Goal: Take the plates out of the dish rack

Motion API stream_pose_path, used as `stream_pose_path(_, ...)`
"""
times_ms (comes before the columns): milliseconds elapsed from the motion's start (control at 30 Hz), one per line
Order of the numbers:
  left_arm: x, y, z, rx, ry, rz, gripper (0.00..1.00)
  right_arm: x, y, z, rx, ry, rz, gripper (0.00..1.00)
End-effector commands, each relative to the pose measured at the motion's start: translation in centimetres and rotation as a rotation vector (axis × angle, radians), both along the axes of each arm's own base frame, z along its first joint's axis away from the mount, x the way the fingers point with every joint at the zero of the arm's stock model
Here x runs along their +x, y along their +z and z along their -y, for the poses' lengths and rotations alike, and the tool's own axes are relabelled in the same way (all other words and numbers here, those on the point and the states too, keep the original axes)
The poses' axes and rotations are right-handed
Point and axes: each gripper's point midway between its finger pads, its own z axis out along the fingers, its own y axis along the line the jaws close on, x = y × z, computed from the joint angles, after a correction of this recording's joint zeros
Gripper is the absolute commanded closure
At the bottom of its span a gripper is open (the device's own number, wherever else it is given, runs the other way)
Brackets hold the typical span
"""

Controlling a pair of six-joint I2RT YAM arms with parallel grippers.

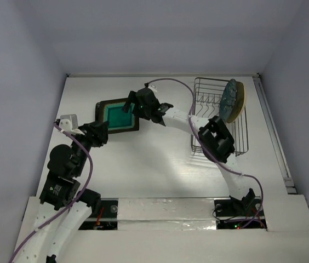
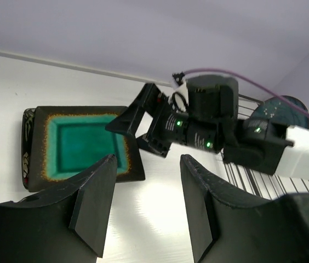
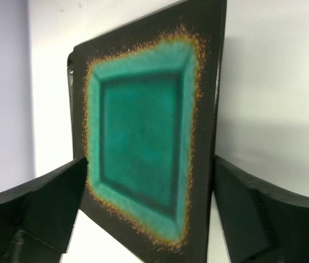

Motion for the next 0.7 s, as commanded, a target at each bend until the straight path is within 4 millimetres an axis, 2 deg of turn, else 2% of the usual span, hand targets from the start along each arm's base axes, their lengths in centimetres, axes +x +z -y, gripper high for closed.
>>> stream_pose_path(0, -0.1, 1.4, -0.1, -0.012, -0.001, 0.055, 0.53, 1.2, 8.4, 1.6, -0.120, -0.008, 0.172, 0.00)
stream_pose_path(67, -0.2, 1.5, -0.1, -0.016, -0.004, 0.060, 0.53, 1.6, 8.9, 2.3, -0.171, -0.001, 0.183, 0.00)
stream_pose_path(133, -0.3, 1.7, -0.1, -0.019, -0.006, 0.067, 0.53, 2.1, 8.5, 3.0, -0.176, 0.034, 0.176, 0.00)
stream_pose_path(367, -0.6, 1.9, -0.1, -0.022, -0.009, 0.077, 0.53, 1.3, 5.9, 2.4, -0.199, 0.097, 0.121, 0.03)
stream_pose_path(400, -0.6, 1.9, -0.2, -0.022, -0.007, 0.077, 0.53, 1.3, 5.5, 2.8, -0.210, 0.081, 0.115, 0.12)
stream_pose_path(467, -0.6, 1.9, -0.2, -0.021, -0.006, 0.078, 0.53, 1.4, 5.8, 3.3, -0.206, 0.058, 0.135, 0.24)
stream_pose_path(500, -0.6, 1.9, -0.2, -0.022, -0.007, 0.077, 0.53, 1.1, 8.1, 3.7, -0.181, 0.050, 0.176, 0.58)
stream_pose_path(533, -0.7, 2.0, -0.2, -0.023, -0.007, 0.080, 0.53, 0.9, 8.1, 4.3, -0.187, 0.040, 0.189, 0.79)
stream_pose_path(567, -0.7, 2.0, -0.2, -0.024, -0.007, 0.082, 0.53, 0.7, 9.1, 5.1, -0.205, 0.034, 0.219, 0.92)
stream_pose_path(600, -0.8, 2.1, -0.2, -0.025, -0.007, 0.083, 0.53, 0.3, 13.0, 6.4, -0.195, 0.006, 0.286, 1.00)
stream_pose_path(633, -0.8, 2.0, -0.2, -0.024, -0.007, 0.082, 0.53, -0.2, 13.3, 7.9, -0.231, -0.010, 0.303, 1.00)
stream_pose_path(667, -0.9, 2.2, -0.4, -0.027, -0.003, 0.089, 0.53, -0.6, 14.8, 9.5, -0.289, -0.016, 0.355, 1.00)
